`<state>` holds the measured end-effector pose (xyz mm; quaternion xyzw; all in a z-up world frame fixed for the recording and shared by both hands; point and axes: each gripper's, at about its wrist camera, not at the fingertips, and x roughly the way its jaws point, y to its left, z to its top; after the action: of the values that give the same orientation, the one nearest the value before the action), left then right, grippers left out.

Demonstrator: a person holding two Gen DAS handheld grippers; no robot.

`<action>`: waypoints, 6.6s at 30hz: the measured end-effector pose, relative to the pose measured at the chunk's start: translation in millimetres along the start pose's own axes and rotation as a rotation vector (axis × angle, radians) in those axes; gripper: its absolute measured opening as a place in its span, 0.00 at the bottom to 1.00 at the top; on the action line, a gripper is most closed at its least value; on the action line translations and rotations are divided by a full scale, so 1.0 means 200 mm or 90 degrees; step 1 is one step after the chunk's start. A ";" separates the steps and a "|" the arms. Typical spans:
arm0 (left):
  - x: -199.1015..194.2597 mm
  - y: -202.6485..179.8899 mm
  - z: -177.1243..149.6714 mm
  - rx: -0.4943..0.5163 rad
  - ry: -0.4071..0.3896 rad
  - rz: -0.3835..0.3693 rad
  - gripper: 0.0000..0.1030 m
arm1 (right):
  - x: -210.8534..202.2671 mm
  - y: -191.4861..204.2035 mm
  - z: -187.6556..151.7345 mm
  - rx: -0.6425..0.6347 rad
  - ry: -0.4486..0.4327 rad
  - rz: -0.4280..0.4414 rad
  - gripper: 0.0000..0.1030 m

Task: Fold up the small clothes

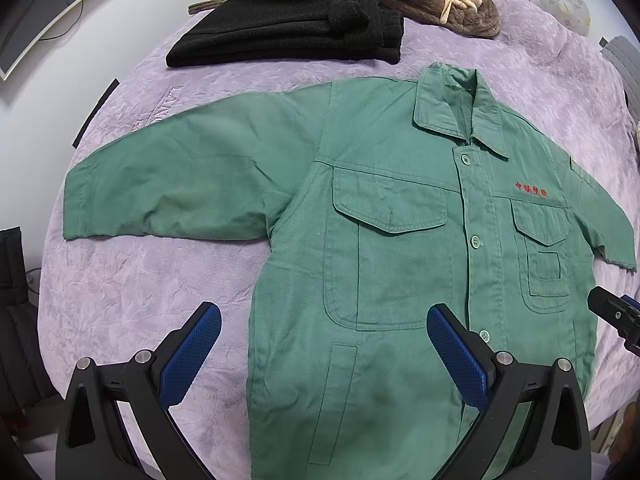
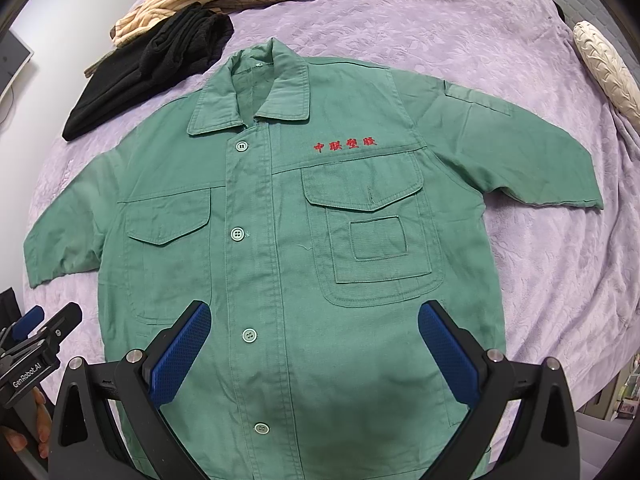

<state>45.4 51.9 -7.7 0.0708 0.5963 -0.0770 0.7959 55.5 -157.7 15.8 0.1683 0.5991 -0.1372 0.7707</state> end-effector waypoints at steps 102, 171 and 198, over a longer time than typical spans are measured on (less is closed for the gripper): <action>0.41 0.01 0.21 0.073 -0.160 0.032 0.89 | 0.45 0.65 0.26 -0.287 -0.115 0.098 1.00; 0.67 0.43 0.85 -0.087 -0.112 -0.010 0.05 | 0.48 -0.75 0.35 0.198 -0.062 0.177 0.22; 0.51 0.37 0.22 -0.008 -0.048 0.024 0.05 | 0.44 -0.72 0.00 0.183 -0.008 0.215 0.42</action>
<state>130.7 110.7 -90.7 0.0741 0.5652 -0.0607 0.8194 17.0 -288.2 -83.3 0.3733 0.5317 -0.0914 0.7547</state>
